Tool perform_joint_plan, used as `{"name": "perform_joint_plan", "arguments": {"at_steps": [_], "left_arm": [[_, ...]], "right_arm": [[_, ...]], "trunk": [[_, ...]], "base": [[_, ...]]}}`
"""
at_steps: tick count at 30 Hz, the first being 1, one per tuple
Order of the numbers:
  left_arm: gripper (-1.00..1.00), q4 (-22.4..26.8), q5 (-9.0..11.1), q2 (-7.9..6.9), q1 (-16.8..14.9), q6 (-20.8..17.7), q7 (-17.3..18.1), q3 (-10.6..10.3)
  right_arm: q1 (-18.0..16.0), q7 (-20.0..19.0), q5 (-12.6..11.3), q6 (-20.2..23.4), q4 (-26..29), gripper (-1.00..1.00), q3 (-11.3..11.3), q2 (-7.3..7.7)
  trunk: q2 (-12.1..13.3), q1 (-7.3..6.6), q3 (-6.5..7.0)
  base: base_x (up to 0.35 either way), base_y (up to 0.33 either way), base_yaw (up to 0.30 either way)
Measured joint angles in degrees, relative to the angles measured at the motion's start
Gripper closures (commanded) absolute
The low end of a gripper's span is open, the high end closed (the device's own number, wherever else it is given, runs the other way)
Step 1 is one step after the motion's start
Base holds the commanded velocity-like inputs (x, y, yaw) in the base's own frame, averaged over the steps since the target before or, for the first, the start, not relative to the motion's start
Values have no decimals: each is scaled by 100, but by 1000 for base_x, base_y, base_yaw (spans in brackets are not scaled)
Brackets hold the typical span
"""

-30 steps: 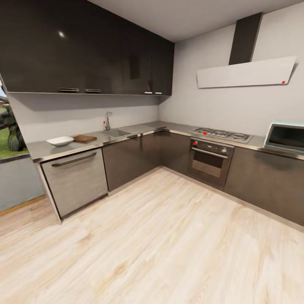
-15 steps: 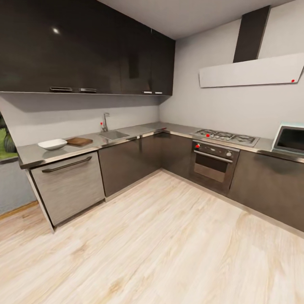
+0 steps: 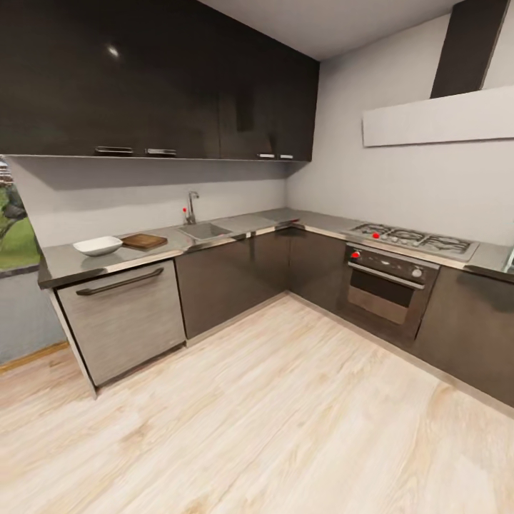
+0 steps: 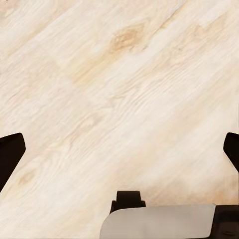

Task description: In the kitchen, take the Vidalia onion out of the sink, dice it on the chopping board with the paring knife, put the diced onion into the bowl on the countertop, then place both the paring knife and the chopping board into the sink.

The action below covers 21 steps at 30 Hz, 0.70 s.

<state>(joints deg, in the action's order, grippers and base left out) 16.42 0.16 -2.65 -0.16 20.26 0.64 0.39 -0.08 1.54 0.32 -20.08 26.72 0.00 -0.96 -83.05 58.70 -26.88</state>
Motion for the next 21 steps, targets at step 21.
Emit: {"name": "perform_joint_plan", "arguments": {"at_steps": [21], "left_arm": [[-100, 0, -1, 2, 0, 0, 0, -6]], "right_arm": [[0, 5, 0, 0, 0, -100, 0, 0]], "trunk": [[0, 0, 0]], "base": [[310, -157, 245]]}}
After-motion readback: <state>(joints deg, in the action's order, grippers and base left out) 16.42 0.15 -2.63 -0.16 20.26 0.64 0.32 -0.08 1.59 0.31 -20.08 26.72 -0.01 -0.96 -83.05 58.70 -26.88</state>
